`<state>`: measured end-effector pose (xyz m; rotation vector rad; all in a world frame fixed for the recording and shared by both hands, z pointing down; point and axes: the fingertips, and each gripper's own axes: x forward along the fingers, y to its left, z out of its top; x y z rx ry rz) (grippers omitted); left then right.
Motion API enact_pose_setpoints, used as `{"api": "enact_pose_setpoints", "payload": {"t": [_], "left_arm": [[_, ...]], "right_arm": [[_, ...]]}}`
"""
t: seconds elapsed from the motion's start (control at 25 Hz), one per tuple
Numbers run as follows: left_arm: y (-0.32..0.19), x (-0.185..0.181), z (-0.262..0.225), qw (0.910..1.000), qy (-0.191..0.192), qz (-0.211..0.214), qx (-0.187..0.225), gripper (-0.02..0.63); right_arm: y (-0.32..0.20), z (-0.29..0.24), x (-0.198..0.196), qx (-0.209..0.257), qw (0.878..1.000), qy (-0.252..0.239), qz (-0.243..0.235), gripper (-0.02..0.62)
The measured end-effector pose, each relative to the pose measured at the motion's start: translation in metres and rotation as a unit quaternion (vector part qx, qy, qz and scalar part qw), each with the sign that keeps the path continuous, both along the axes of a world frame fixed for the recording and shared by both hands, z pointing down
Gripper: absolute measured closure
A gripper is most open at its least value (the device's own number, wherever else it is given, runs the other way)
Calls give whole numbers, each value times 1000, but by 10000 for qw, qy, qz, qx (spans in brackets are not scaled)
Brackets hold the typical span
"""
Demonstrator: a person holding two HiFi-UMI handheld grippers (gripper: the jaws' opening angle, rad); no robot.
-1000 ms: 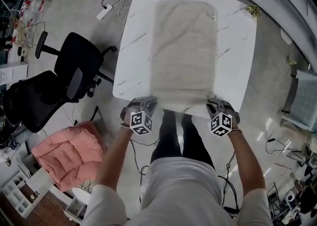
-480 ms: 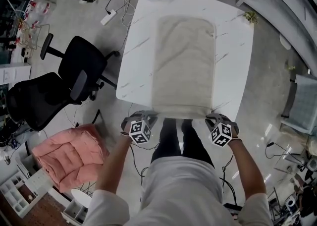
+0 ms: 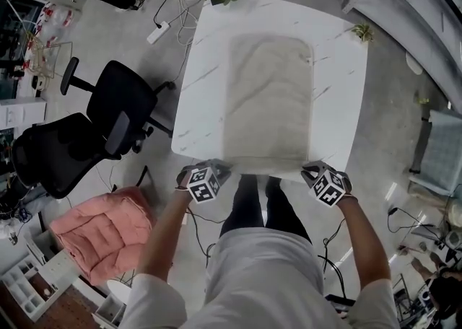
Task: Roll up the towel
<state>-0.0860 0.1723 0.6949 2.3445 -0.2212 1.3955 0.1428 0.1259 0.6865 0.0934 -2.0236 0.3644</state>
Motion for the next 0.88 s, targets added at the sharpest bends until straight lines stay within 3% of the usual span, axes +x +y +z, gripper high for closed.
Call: {"api": "enact_pose_setpoints", "payload": {"t": [0.2, 0.56, 0.68, 0.72, 0.88], "left_arm": [[-30, -3, -2, 9999, 3, 75, -67, 560], [-82, -14, 13, 9982, -418, -206, 385, 540], [-98, -22, 19, 9932, -677, -469, 820, 494], [-103, -25, 22, 9910, -753, -562, 953, 449], [-114, -33, 29, 9856, -879, -870, 1150, 362]], "right_arm": [[-34, 0, -6, 43, 10000, 34, 44, 557], [-74, 17, -11, 283, 9991, 213, 250, 546], [-87, 20, -13, 572, 9971, 259, 423, 526], [-92, 22, -13, 674, 9961, 277, 488, 506], [-102, 30, -11, 904, 9930, 396, 644, 435]]}}
